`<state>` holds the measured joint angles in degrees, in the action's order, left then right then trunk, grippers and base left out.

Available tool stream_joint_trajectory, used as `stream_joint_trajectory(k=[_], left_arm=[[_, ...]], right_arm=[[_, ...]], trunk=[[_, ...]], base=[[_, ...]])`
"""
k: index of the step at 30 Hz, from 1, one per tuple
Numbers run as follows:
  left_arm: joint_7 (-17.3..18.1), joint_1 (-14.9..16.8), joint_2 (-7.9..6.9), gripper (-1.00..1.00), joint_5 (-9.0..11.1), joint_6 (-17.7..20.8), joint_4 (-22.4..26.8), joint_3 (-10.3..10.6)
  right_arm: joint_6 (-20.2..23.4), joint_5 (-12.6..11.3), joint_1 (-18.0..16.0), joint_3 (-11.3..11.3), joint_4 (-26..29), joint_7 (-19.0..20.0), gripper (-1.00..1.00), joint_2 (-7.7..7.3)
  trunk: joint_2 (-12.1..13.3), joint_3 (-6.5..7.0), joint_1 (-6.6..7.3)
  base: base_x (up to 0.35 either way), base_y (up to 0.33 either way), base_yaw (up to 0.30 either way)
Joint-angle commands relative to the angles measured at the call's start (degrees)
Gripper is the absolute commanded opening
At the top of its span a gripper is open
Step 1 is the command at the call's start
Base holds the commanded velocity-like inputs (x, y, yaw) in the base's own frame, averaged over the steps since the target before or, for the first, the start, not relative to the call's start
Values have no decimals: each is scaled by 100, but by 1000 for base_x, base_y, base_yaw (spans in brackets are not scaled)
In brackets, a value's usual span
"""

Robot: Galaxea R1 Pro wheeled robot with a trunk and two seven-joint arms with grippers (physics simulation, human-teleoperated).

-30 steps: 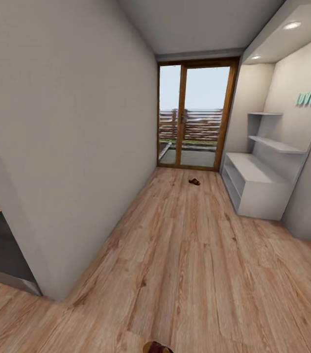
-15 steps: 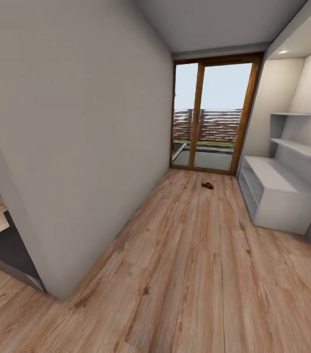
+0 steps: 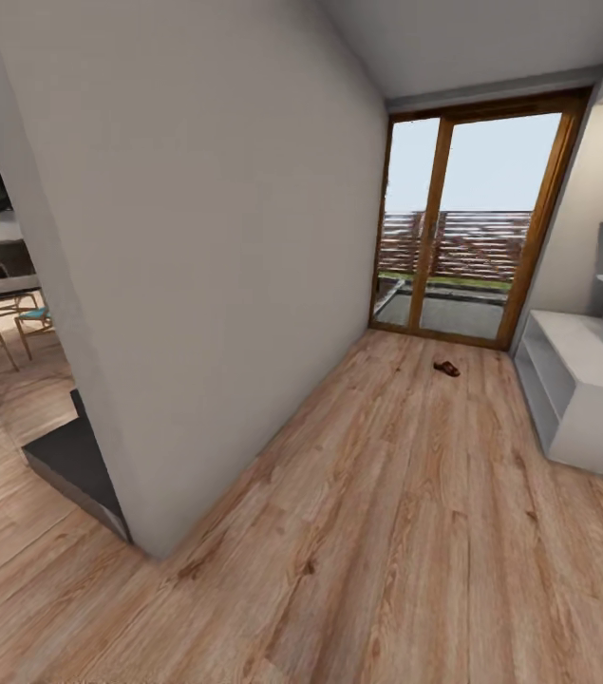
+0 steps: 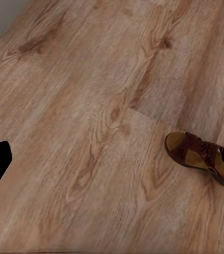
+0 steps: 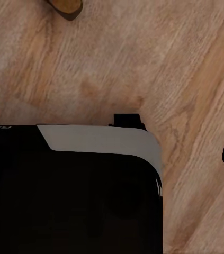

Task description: Pick up the two gym shoes and the two sandals from the corridor floor and place them onto the hallstand (shoe rack) in the corridor, making sure they are on the rack and not on the floor. Arrange them so the two gym shoes are next to each other and the two sandals are next to each other.

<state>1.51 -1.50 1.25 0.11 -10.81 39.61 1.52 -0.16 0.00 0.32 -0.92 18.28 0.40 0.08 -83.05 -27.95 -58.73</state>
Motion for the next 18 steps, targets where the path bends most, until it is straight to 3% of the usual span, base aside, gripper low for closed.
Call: stream_joint_trajectory(k=[1, 18], left_arm=[[16, 0, 0, 100, 1, -9, 3, -3], [15, 0, -1, 100, 6, -9, 3, -11]], right_arm=[[-2, 0, 3, -8, 9, 4, 100, 1], [-2, 0, 3, -6, 9, 6, 100, -1]], trunk=[[-2, -4, 0], [-2, -4, 0]], base=[[1, -2, 296], [19, -20, 296]])
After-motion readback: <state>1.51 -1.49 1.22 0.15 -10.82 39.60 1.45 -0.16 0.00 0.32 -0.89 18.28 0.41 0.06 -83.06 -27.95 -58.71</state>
